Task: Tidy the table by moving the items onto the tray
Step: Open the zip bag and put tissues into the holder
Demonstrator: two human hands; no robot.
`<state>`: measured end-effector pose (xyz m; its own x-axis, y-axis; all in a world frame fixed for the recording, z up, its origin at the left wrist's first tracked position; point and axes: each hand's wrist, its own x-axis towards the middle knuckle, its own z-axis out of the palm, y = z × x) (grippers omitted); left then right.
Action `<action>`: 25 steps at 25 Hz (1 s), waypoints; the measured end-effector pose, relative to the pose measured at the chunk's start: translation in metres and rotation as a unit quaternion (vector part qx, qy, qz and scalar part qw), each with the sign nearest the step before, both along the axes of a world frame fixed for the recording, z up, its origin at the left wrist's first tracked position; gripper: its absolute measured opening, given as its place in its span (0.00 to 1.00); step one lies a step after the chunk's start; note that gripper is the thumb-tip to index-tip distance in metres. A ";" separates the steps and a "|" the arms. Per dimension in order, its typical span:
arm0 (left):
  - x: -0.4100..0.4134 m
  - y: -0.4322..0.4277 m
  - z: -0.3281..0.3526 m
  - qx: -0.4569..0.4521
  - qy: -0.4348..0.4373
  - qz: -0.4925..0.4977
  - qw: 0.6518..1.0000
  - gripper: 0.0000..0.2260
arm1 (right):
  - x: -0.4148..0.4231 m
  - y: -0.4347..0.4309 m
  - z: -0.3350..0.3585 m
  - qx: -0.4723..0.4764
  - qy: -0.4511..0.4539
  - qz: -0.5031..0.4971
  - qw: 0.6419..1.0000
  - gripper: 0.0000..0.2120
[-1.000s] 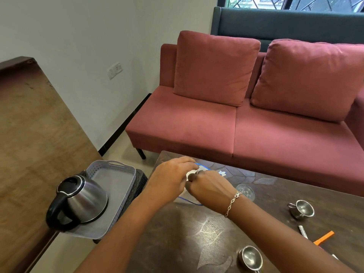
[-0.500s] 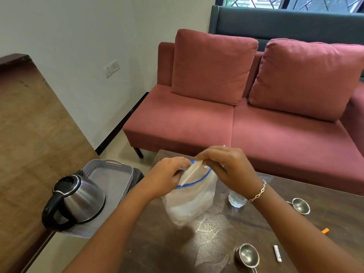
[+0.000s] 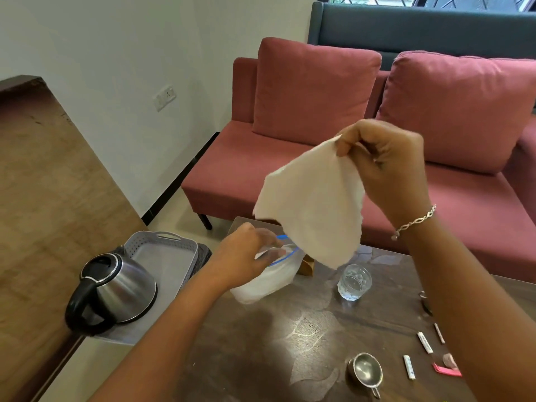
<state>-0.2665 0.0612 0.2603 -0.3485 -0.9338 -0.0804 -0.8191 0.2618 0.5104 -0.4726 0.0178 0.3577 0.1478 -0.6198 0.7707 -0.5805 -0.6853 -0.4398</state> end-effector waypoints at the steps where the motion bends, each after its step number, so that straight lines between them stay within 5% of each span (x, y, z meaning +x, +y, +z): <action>1: 0.001 0.000 0.000 0.006 -0.005 0.000 1.000 0.16 | -0.003 -0.004 0.001 -0.030 0.018 -0.023 0.999 0.09; 4: 0.003 -0.001 -0.004 -0.016 -0.048 -0.012 0.999 0.16 | -0.006 -0.010 -0.002 -0.074 0.046 -0.068 0.994 0.11; 9: 0.016 -0.002 -0.021 -0.046 -0.002 -0.020 0.999 0.18 | 0.002 -0.005 -0.031 -0.073 0.122 -0.065 0.988 0.09; 12: 0.018 0.003 -0.026 -0.052 -0.014 -0.018 0.998 0.21 | 0.014 0.009 -0.068 0.049 0.216 0.012 0.975 0.20; 15: 0.016 0.007 -0.032 -0.046 -0.042 -0.020 0.998 0.21 | 0.029 0.028 -0.115 0.236 0.313 0.070 0.917 0.28; 20: 0.026 0.017 -0.064 0.070 -0.107 -0.036 0.991 0.16 | 0.055 0.060 -0.184 0.339 0.362 0.083 0.864 0.12; 25: 0.042 0.028 -0.089 0.284 -0.120 -0.055 0.949 0.12 | 0.078 0.082 -0.228 0.455 0.343 0.150 0.808 0.11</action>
